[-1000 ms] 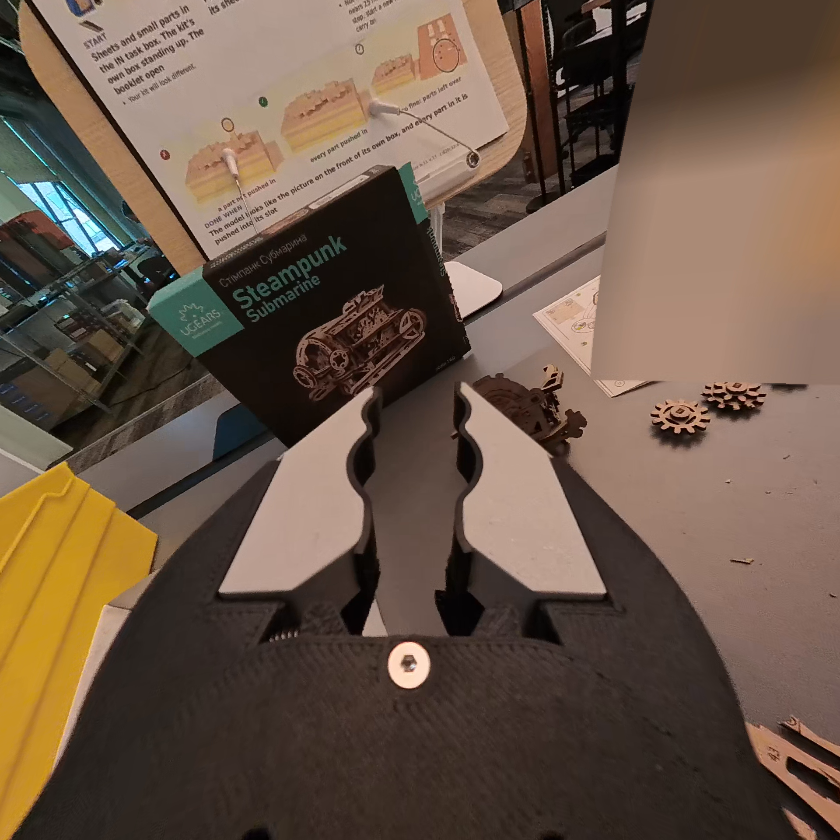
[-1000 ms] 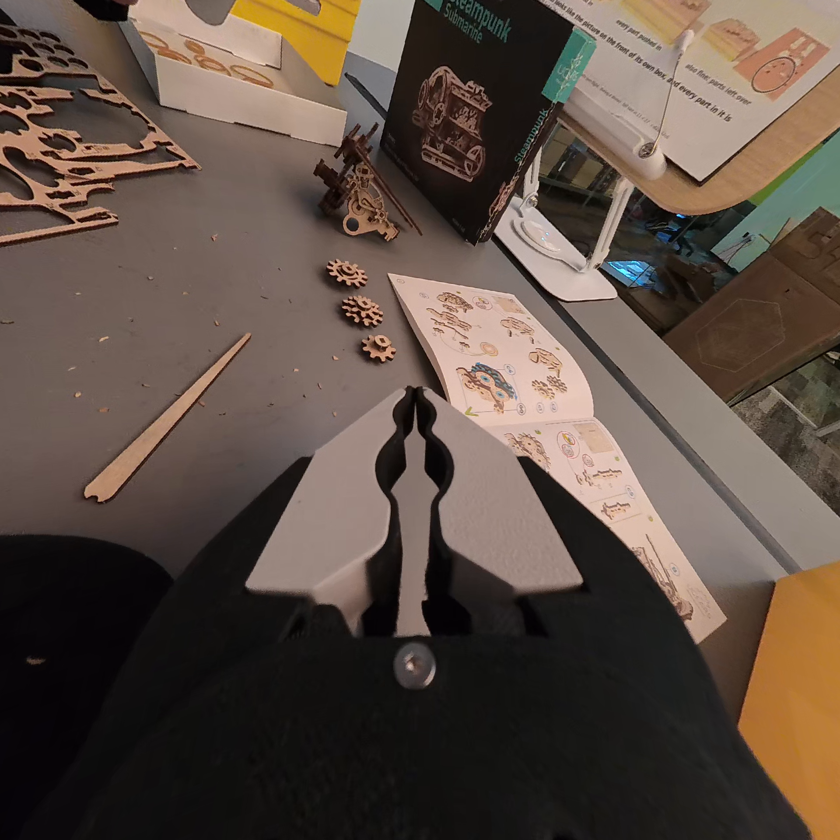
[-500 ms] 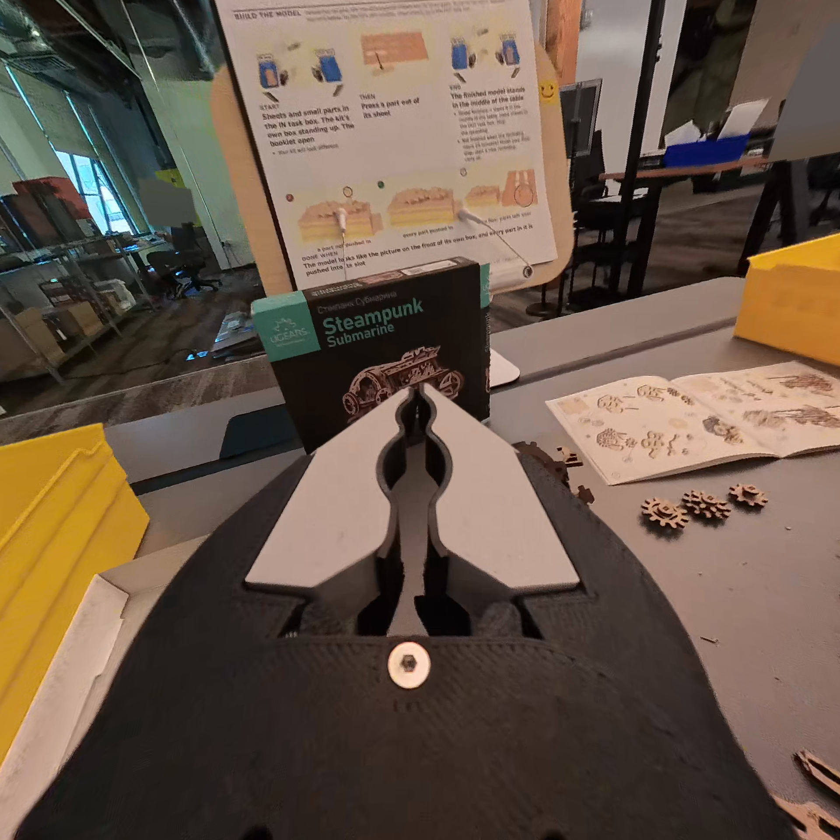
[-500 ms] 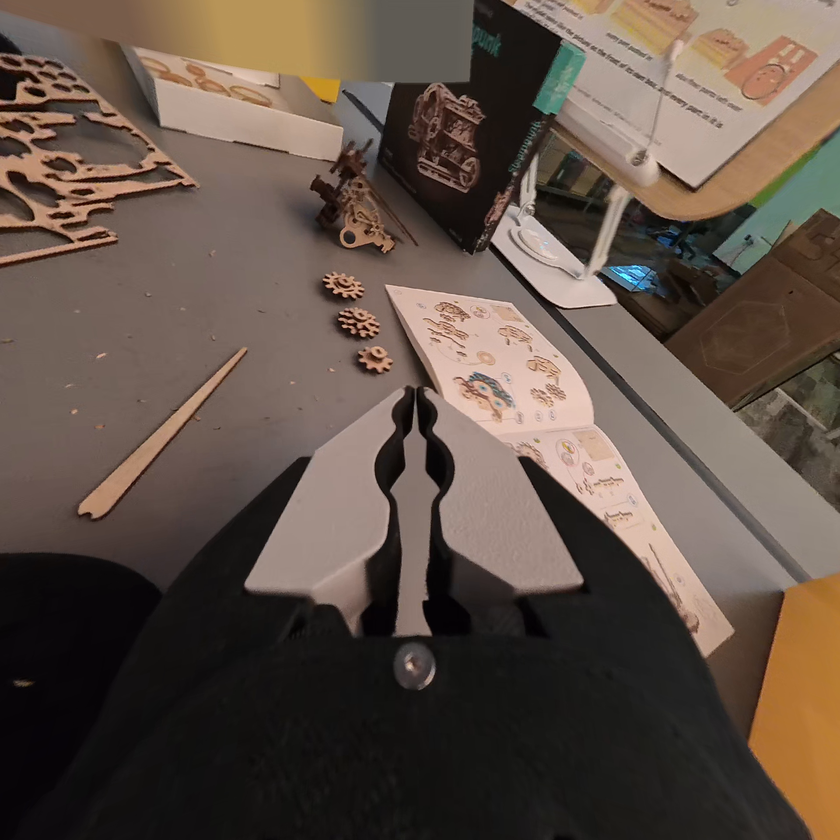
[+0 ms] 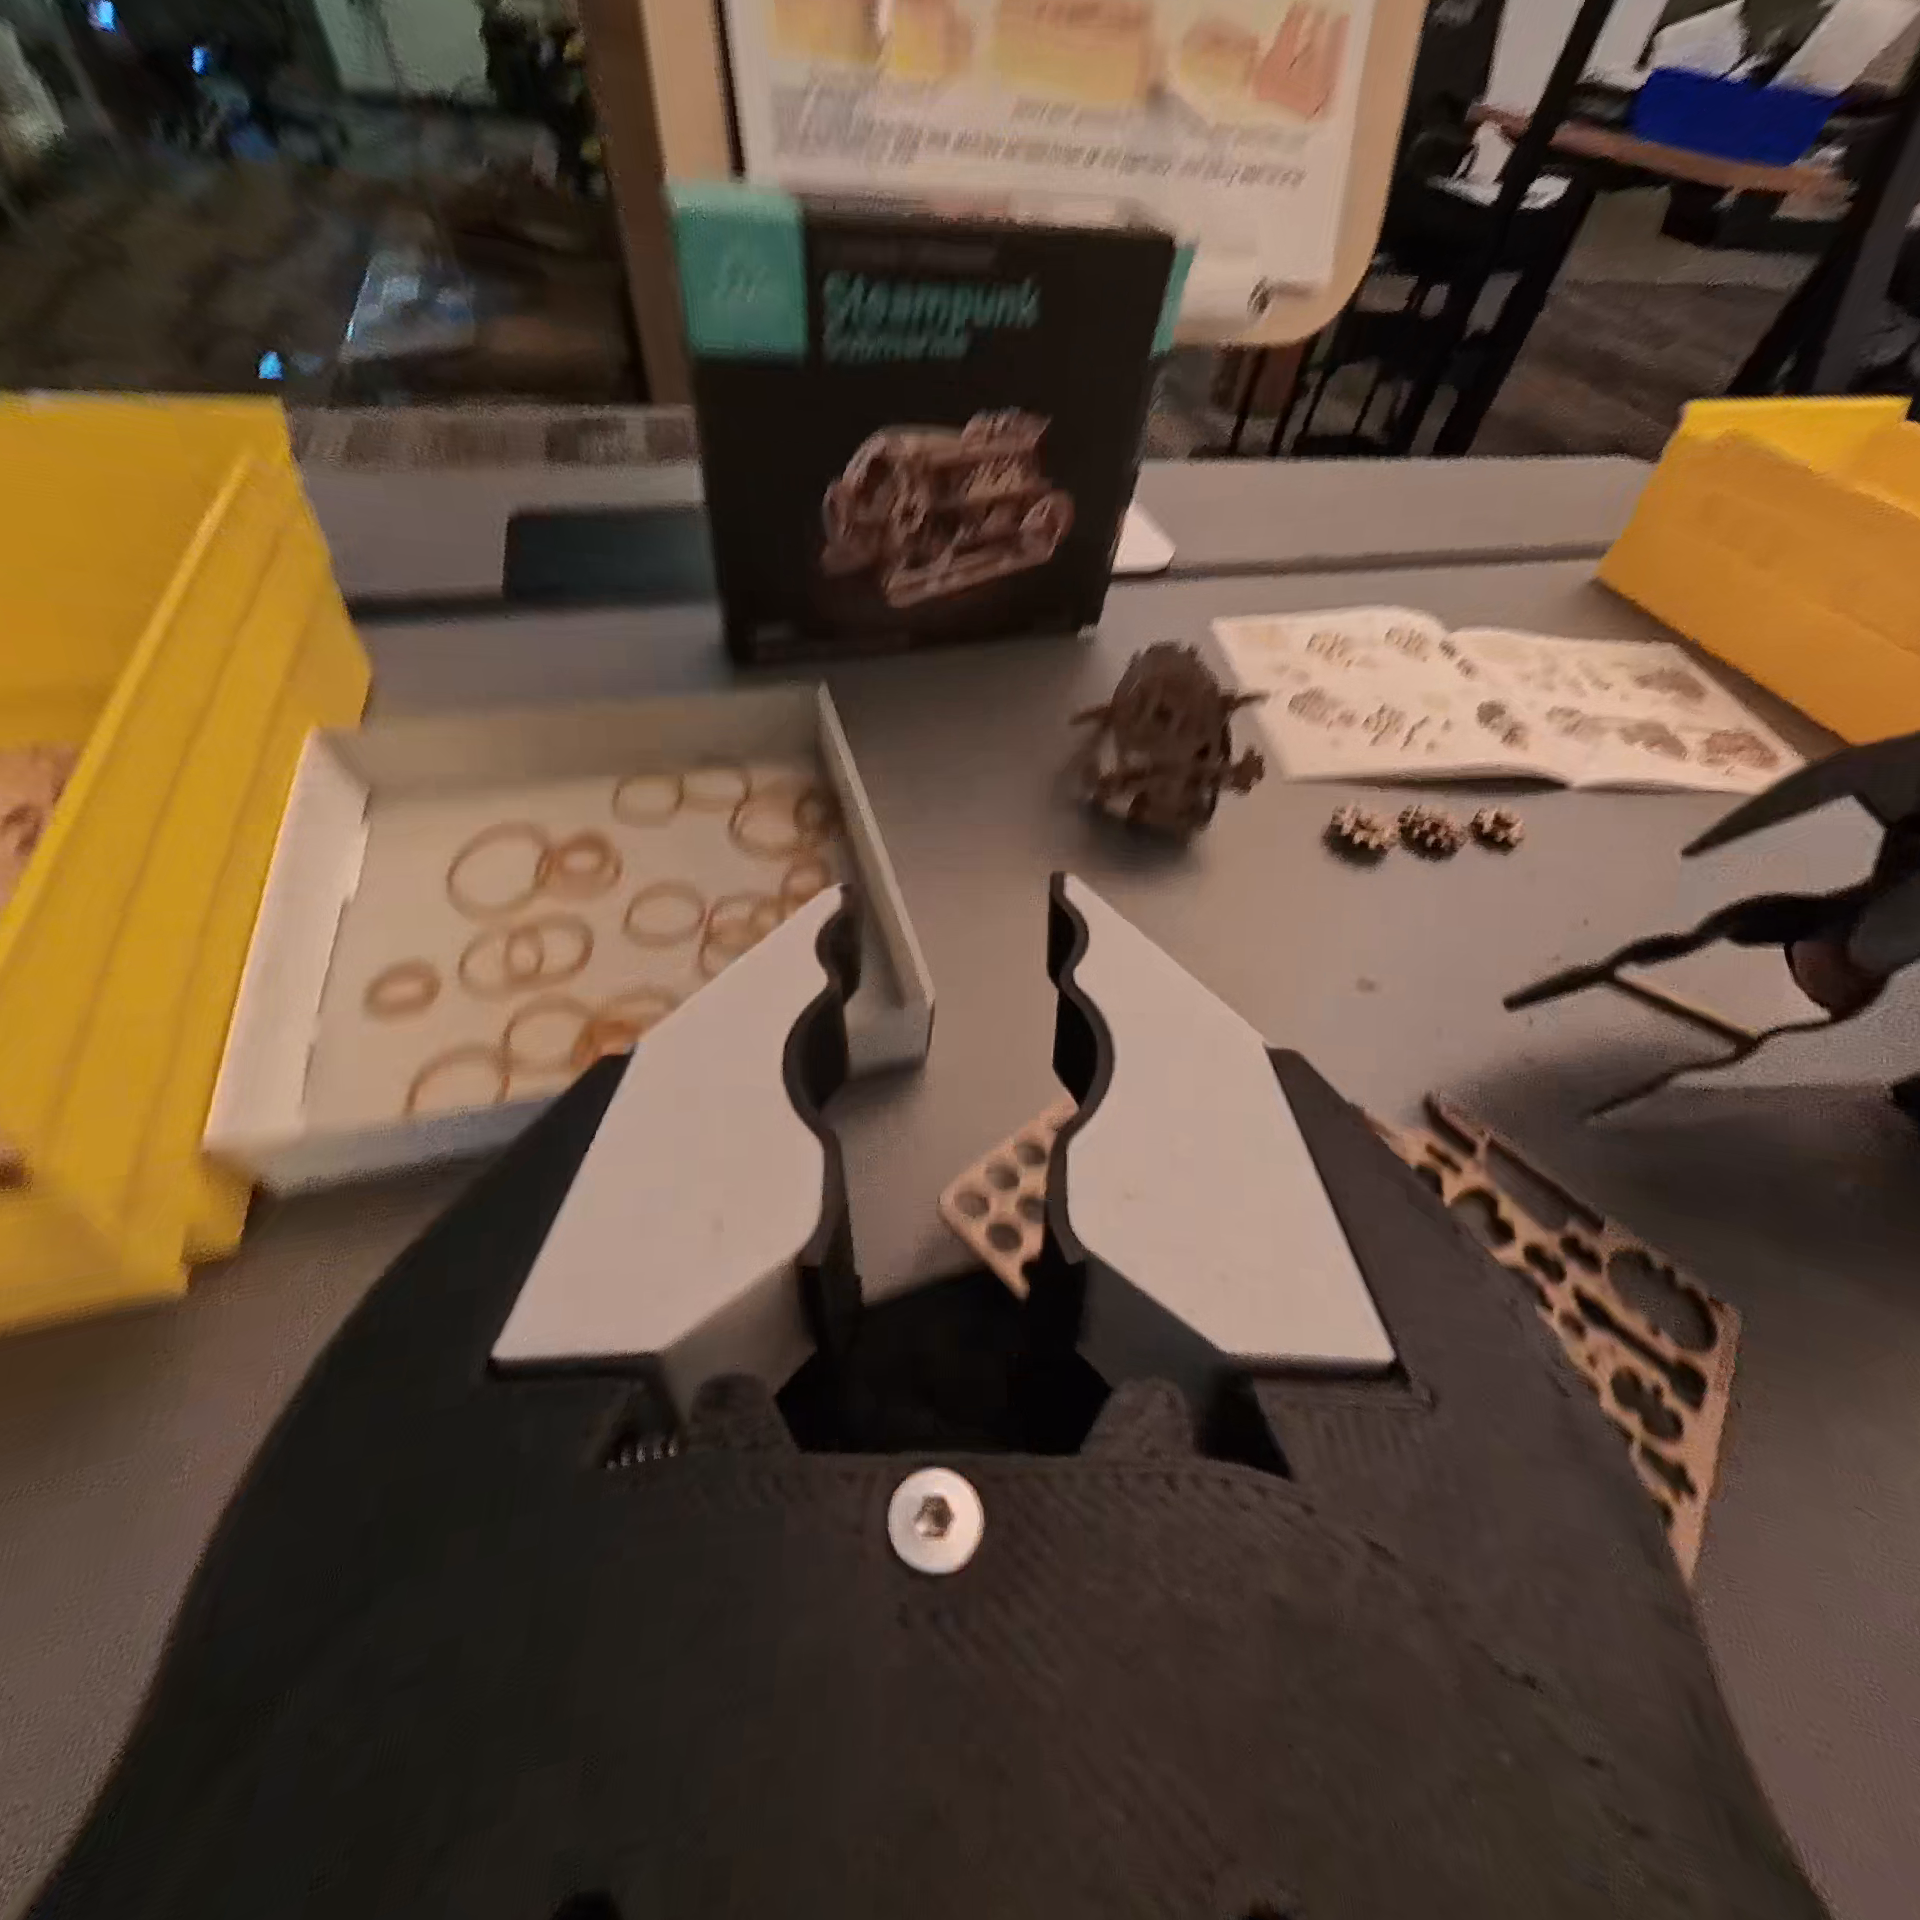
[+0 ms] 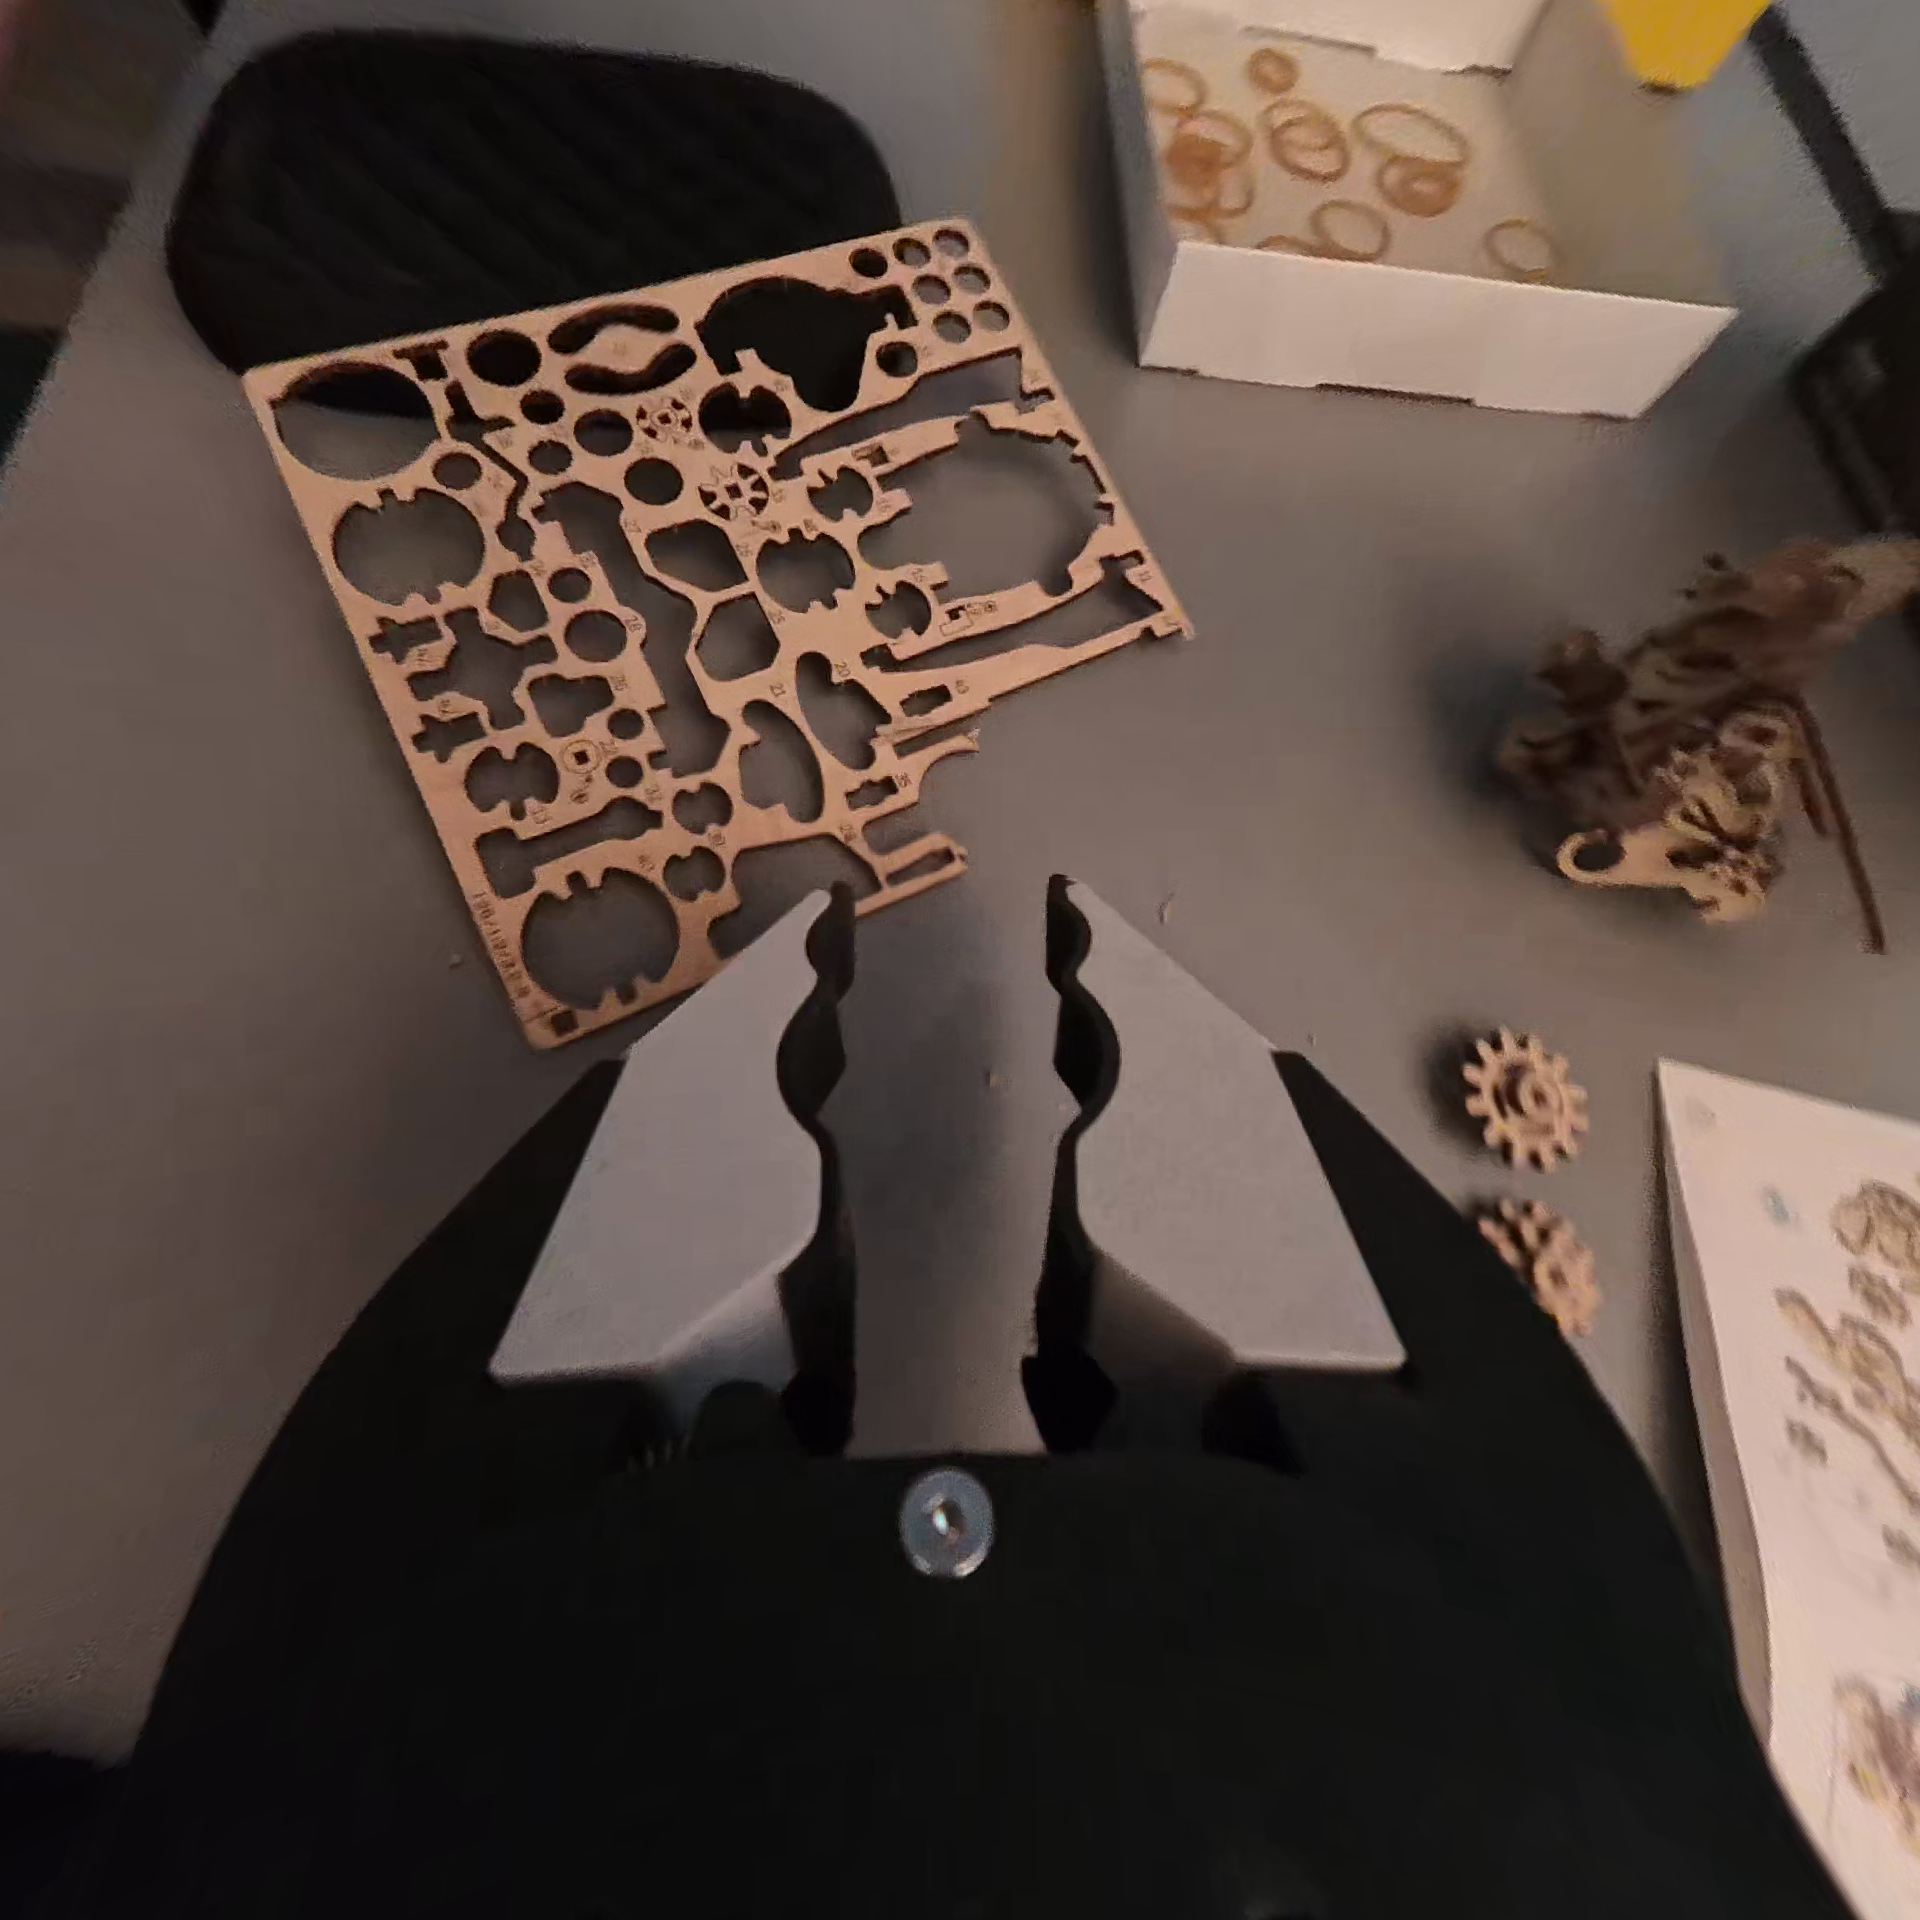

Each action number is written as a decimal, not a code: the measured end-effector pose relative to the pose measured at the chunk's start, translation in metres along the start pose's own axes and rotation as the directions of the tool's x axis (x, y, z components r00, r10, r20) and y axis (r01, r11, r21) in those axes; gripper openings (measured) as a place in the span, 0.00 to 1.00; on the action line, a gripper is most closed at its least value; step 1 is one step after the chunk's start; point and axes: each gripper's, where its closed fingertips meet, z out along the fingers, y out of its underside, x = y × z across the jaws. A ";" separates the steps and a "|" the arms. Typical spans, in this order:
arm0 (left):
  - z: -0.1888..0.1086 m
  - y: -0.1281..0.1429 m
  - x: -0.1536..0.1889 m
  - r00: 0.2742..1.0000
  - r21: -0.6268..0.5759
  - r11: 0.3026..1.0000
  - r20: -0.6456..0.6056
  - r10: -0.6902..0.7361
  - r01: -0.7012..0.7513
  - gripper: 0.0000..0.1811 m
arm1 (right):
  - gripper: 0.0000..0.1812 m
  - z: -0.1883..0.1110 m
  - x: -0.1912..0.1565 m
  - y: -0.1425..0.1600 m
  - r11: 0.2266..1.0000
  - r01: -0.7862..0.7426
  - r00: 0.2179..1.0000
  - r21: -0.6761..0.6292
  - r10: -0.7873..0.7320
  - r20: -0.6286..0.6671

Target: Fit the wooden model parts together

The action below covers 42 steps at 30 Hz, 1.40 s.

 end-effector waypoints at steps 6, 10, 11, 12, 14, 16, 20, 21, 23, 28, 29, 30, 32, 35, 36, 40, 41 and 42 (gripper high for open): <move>-0.013 0.052 -0.014 0.986 -0.095 0.983 -0.033 -0.161 0.157 0.21 | 0.22 0.038 -0.010 -0.010 0.998 -0.035 0.992 -0.056 0.041 0.121; -0.005 0.068 -0.015 0.966 -0.149 0.962 -0.082 -0.244 0.230 0.21 | 0.22 0.047 -0.012 -0.009 0.997 -0.032 0.992 -0.067 0.040 0.122; -0.004 0.069 -0.014 0.960 -0.164 0.956 -0.105 -0.260 0.242 0.20 | 0.22 0.049 -0.014 -0.007 0.997 -0.021 0.992 -0.077 0.030 0.121; -0.003 0.069 -0.013 0.955 -0.175 0.953 -0.120 -0.272 0.249 0.20 | 0.20 0.049 -0.015 -0.009 0.998 -0.019 0.992 -0.064 0.027 0.121; -0.002 0.068 -0.014 0.951 -0.177 0.950 -0.125 -0.282 0.258 0.20 | 0.20 0.049 -0.015 -0.009 0.998 -0.017 0.992 -0.056 0.024 0.124; -0.001 0.067 -0.016 0.951 -0.178 0.950 -0.129 -0.280 0.256 0.20 | 0.18 0.049 -0.016 -0.008 0.999 -0.027 0.990 -0.042 0.032 0.135; 0.004 0.072 -0.011 0.928 -0.242 0.931 -0.186 -0.322 0.274 0.20 | 0.17 0.050 -0.017 -0.009 0.999 -0.033 0.991 -0.015 0.034 0.130; 0.006 0.074 -0.010 0.920 -0.267 0.921 -0.195 -0.340 0.284 0.21 | 0.16 0.049 -0.017 -0.009 1.000 -0.018 0.992 -0.012 0.019 0.122; 0.009 0.077 -0.011 0.912 -0.296 0.909 -0.198 -0.359 0.294 0.22 | 0.16 0.049 -0.017 -0.010 1.000 0.030 0.994 -0.002 -0.030 0.104; 0.013 0.081 -0.009 0.902 -0.339 0.894 -0.211 -0.376 0.293 0.23 | 0.15 0.049 -0.018 -0.011 0.996 0.091 0.993 0.012 -0.092 0.070; 0.013 0.082 -0.008 0.900 -0.345 0.892 -0.216 -0.379 0.293 0.23 | 0.15 0.049 -0.018 -0.011 0.995 0.095 0.993 0.013 -0.096 0.066; 0.013 0.082 -0.007 0.896 -0.349 0.890 -0.227 -0.383 0.292 0.23 | 0.14 0.049 -0.017 -0.011 0.995 0.101 0.993 0.015 -0.102 0.057; 0.013 0.081 -0.004 0.880 -0.357 0.885 -0.255 -0.400 0.299 0.25 | 0.14 0.049 -0.015 -0.012 0.991 0.133 0.991 0.019 -0.133 0.028; 0.011 0.078 0.005 0.823 -0.380 0.862 -0.325 -0.465 0.337 0.23 | 0.13 0.049 -0.015 -0.013 0.988 0.156 0.988 0.021 -0.156 0.015; 0.010 0.079 0.009 0.802 -0.396 0.850 -0.344 -0.488 0.347 0.21 | 0.13 0.049 -0.014 -0.013 0.988 0.151 0.988 0.021 -0.151 0.016; 0.012 0.081 0.012 0.814 -0.406 0.858 -0.351 -0.464 0.314 0.18 | 0.13 0.049 -0.014 -0.013 0.988 0.155 0.988 0.024 -0.156 0.008; 0.012 0.077 0.011 0.829 -0.383 0.875 -0.353 -0.435 0.296 0.18 | 0.13 0.048 -0.014 -0.013 0.986 0.163 0.987 0.026 -0.163 0.006; 0.011 0.074 0.011 0.839 -0.366 0.890 -0.362 -0.406 0.272 0.19 | 0.13 0.048 -0.014 -0.013 0.985 0.170 0.985 0.028 -0.170 0.003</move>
